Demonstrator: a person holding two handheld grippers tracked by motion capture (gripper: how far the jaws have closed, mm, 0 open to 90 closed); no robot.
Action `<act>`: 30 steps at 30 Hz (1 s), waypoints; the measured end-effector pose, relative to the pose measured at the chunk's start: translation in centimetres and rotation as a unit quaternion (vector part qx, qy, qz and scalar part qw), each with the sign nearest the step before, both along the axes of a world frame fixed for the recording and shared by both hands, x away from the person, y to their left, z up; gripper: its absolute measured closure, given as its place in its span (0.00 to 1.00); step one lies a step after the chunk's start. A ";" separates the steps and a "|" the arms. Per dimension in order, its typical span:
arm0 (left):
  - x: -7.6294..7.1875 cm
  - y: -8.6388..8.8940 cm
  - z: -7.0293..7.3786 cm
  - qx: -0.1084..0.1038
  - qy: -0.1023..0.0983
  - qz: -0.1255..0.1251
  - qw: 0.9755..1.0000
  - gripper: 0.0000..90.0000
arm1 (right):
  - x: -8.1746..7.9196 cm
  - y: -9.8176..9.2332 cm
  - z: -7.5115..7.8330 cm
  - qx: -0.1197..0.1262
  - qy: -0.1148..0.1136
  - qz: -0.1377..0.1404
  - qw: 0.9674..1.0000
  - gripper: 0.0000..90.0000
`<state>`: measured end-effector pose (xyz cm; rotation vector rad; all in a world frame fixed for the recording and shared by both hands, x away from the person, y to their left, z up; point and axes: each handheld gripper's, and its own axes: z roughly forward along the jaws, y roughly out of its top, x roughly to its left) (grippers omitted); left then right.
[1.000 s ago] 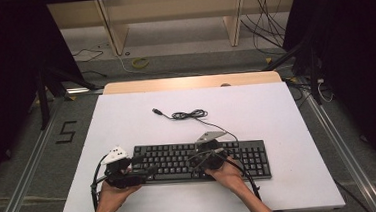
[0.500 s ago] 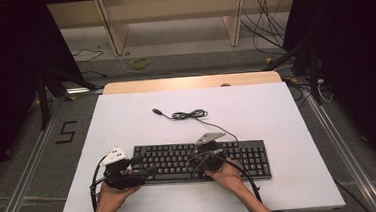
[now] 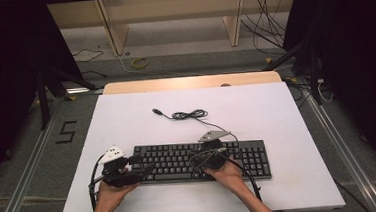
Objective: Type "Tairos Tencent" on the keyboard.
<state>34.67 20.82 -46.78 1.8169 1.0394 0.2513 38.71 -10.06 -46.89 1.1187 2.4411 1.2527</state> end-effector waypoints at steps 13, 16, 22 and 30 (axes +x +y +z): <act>0.6 -0.3 -0.4 0.015 0.006 -0.002 1.000 0.57 | -1.0 -0.9 1.1 0.025 -0.010 0.002 1.000 0.61; 0.7 -0.6 -0.5 0.025 0.010 -0.008 1.000 0.65 | -1.3 -1.0 1.3 0.029 -0.010 0.001 1.000 0.56; 1.0 -0.9 -0.7 0.039 0.018 -0.012 0.999 0.75 | -1.7 -1.2 1.5 0.031 -0.018 -0.004 0.999 0.48; 1.2 -1.2 -0.8 0.054 0.025 -0.013 0.998 0.88 | -2.1 -1.7 1.8 0.039 -0.025 -0.008 0.999 0.44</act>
